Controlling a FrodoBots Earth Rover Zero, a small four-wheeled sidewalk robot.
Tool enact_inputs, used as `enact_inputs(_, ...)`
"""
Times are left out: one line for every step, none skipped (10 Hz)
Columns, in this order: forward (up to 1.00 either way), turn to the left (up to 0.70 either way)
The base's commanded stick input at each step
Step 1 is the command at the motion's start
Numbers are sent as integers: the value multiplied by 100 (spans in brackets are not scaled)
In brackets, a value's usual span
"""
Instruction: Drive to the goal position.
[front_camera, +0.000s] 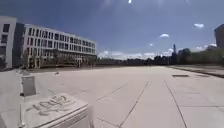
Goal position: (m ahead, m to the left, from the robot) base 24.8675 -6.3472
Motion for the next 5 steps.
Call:
enact_inputs(6,0)
enact_inputs(6,0)
enact_inputs(6,0)
enact_inputs(6,0)
enact_inputs(6,0)
